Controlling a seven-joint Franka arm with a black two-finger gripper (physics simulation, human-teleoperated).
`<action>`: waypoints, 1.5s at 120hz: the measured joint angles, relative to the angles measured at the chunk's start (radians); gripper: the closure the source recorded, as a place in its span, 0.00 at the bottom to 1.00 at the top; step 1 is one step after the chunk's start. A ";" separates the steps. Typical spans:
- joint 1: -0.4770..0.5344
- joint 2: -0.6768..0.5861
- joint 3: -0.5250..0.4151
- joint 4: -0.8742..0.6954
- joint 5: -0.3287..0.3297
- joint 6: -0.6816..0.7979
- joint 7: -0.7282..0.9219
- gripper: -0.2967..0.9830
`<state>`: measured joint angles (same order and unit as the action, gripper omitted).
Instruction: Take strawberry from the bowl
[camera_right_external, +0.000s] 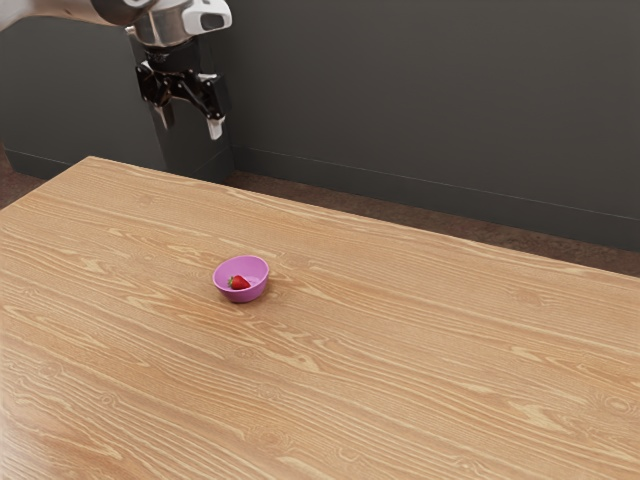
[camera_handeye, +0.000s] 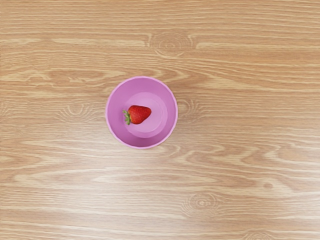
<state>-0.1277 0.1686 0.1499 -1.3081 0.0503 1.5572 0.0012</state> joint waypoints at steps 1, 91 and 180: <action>0.000 0.000 0.000 0.000 0.000 0.000 0.000 0.25; 0.106 0.589 -0.059 0.379 -0.110 0.200 -0.345 0.25; 0.122 0.341 -0.050 -0.223 -0.130 0.524 -1.145 0.27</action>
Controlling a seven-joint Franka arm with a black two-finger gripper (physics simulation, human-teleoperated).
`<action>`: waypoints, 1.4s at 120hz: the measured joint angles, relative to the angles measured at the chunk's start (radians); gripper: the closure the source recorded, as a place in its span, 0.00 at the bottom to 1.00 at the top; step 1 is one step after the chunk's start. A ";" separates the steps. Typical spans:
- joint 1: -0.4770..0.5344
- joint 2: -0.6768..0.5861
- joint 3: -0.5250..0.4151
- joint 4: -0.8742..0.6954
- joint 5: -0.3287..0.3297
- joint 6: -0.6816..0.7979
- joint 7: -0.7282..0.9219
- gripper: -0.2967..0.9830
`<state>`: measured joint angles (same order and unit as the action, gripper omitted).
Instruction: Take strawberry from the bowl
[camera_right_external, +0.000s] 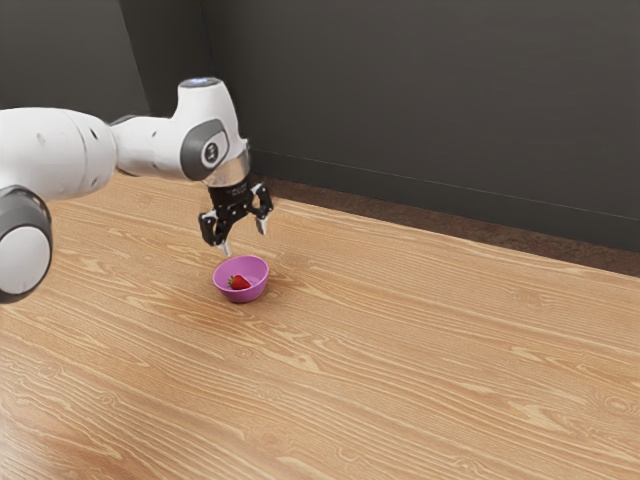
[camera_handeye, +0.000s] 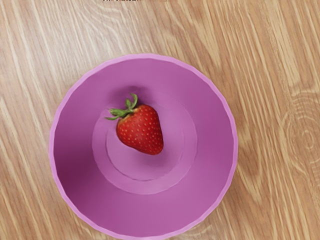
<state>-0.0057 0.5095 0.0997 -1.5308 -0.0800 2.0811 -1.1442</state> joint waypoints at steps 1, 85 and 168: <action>0.000 0.000 0.000 -0.001 0.000 0.003 -0.006 0.27; 0.028 0.033 0.016 -0.066 0.002 0.088 -0.248 0.49; 0.034 0.117 0.014 -0.029 -0.003 0.129 -0.315 0.51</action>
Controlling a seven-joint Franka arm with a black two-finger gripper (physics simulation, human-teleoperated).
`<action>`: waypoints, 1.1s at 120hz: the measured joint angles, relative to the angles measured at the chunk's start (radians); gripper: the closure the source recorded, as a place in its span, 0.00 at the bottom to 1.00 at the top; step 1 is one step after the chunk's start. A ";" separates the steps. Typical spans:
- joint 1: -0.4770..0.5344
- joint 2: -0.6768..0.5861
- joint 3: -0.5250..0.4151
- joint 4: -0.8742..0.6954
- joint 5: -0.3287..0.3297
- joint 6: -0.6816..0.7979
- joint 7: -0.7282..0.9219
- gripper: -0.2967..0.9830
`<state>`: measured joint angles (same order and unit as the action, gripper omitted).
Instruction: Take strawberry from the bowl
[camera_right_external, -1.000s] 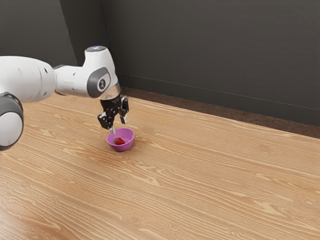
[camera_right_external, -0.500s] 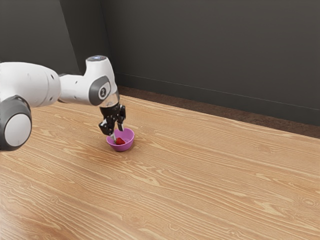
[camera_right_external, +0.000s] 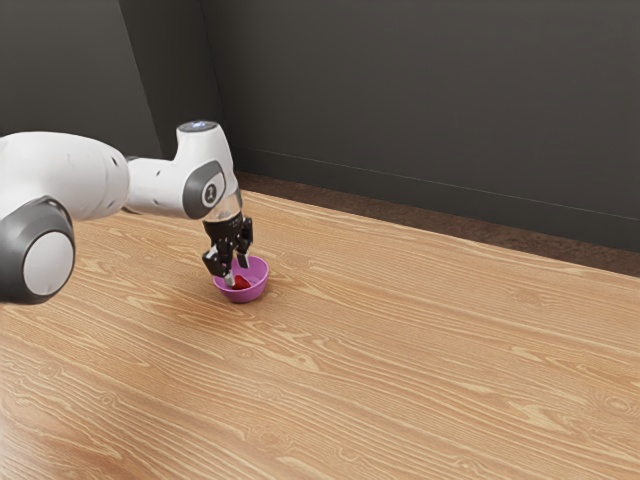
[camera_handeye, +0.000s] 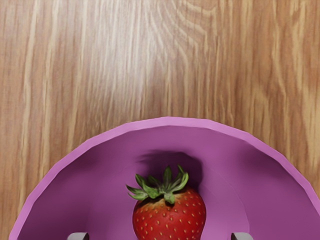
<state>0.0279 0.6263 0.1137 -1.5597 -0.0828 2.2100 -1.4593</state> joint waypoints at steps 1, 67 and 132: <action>0.000 0.000 0.000 0.000 0.000 0.000 0.000 0.51; 0.012 0.018 0.000 0.004 0.000 0.009 -0.017 0.52; 0.012 0.041 -0.005 0.020 0.000 0.015 -0.021 0.58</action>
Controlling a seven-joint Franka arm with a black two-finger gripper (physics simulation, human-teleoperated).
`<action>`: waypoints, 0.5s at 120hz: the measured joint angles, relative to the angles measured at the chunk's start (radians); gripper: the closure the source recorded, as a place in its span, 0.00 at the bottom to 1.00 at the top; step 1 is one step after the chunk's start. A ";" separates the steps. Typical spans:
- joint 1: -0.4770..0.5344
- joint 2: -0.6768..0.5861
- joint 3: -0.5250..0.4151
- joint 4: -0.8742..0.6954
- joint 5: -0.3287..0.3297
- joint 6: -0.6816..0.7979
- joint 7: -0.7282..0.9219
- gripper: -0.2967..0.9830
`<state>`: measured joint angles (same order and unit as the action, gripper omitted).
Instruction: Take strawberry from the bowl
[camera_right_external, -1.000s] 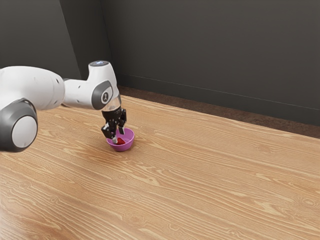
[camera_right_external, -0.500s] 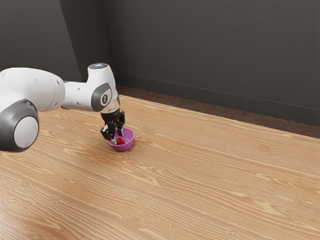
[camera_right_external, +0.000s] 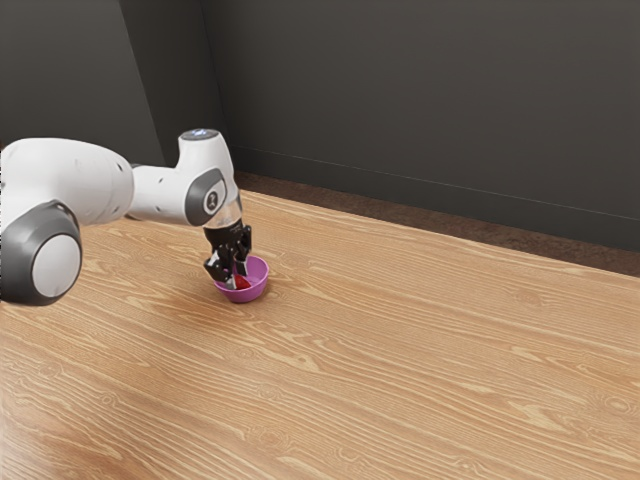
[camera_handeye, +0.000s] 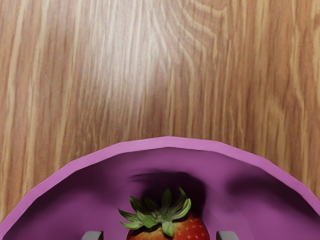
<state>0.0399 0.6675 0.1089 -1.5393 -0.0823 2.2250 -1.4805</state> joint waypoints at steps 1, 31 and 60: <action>0.000 0.001 0.000 0.001 0.000 0.000 0.000 0.58; 0.003 0.015 0.000 0.009 0.001 0.004 -0.001 0.60; 0.003 0.017 0.000 0.011 0.000 0.005 -0.002 0.63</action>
<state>0.0429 0.6846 0.1089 -1.5287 -0.0823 2.2299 -1.4821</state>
